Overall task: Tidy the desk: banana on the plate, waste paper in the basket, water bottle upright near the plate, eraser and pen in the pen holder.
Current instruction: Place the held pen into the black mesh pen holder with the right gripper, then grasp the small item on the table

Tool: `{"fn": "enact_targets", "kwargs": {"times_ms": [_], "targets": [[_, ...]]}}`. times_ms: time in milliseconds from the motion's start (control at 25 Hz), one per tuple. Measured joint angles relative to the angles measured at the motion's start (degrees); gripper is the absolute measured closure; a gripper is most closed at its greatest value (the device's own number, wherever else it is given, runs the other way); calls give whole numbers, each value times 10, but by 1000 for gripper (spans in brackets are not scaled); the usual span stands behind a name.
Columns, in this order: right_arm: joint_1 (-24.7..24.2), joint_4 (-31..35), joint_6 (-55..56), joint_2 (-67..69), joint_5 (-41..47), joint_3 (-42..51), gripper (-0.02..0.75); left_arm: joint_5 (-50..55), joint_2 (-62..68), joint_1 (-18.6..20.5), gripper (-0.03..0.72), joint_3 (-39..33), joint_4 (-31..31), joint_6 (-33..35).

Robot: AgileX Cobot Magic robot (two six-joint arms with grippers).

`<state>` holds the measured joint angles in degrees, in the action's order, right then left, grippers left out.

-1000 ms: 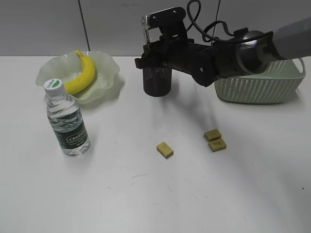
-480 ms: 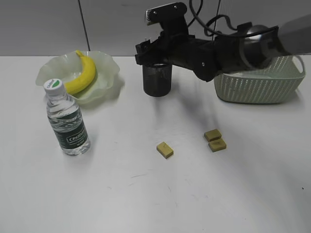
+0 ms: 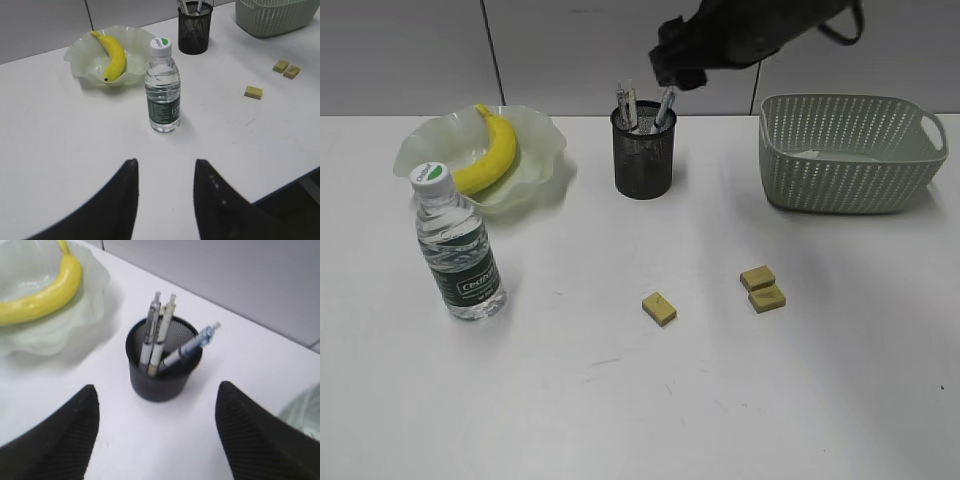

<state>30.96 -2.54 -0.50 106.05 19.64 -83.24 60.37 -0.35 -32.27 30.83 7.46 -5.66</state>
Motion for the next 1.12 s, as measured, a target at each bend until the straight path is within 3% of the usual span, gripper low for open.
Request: {"fn": "enact_targets", "kwargs": {"times_ms": [240,680,1120], "targets": [[0,-1,-54,-133,160,58,166,0,0,0,409,0,0,0],[0,36,-58,-453,222,336,166,0,0,0,409,0,0,0],[0,61,-58,-797,341,513,166,0,0,0,409,0,0,0]]}}
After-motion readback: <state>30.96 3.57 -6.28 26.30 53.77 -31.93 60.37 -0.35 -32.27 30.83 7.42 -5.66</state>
